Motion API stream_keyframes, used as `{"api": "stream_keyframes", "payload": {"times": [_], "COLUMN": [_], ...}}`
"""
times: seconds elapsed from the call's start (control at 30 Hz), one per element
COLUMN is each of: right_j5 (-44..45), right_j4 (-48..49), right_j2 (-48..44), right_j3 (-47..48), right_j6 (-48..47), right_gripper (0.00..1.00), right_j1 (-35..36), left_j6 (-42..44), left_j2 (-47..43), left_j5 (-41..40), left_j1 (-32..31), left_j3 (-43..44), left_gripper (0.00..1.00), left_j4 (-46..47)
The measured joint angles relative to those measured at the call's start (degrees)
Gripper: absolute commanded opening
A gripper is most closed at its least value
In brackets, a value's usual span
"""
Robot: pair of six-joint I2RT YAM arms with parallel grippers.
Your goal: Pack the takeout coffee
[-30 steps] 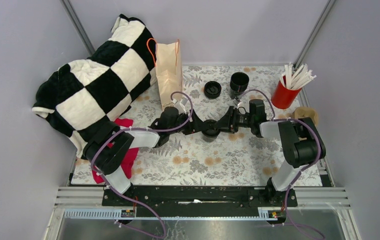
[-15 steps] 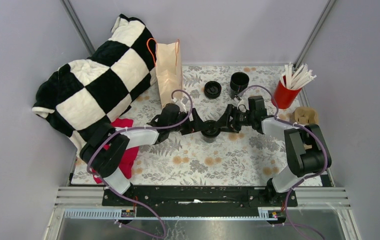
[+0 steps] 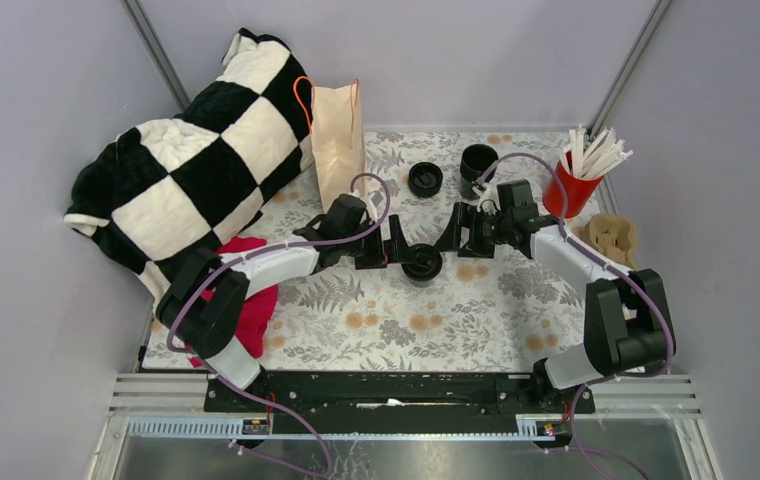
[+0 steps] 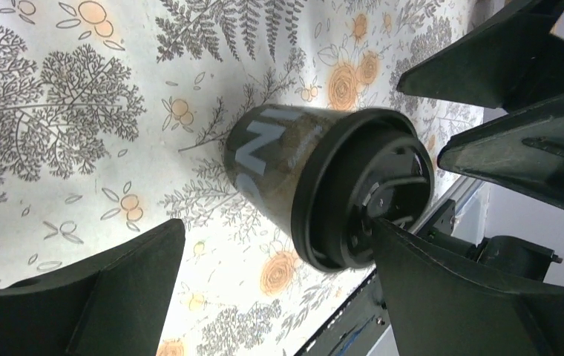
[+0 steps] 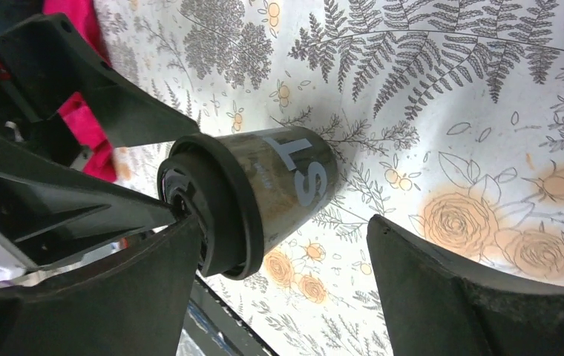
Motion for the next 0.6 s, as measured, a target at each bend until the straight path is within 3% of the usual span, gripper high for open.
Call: {"api": "stream_keyframes", "payload": {"times": [0.33,0.6], "right_j5": [17.73,29.24], "right_j4": [-11.52,-17.90], "right_j2": [-5.62,-2.58], "right_j3": [7.67,15.06], "right_j6": [-8.15,-13.60], "right_gripper": [0.98,0.98], "right_j1": [12.31,20.87], "left_j6": [4.15,9.86], "left_j2": [-6.97,-16.31], "left_j5": [-0.17,-4.37], "left_j1": [1.36,1.81], "left_j3": [5.44,7.39], "left_gripper": [0.99,0.99], "left_j4": [-9.99,-18.75]}}
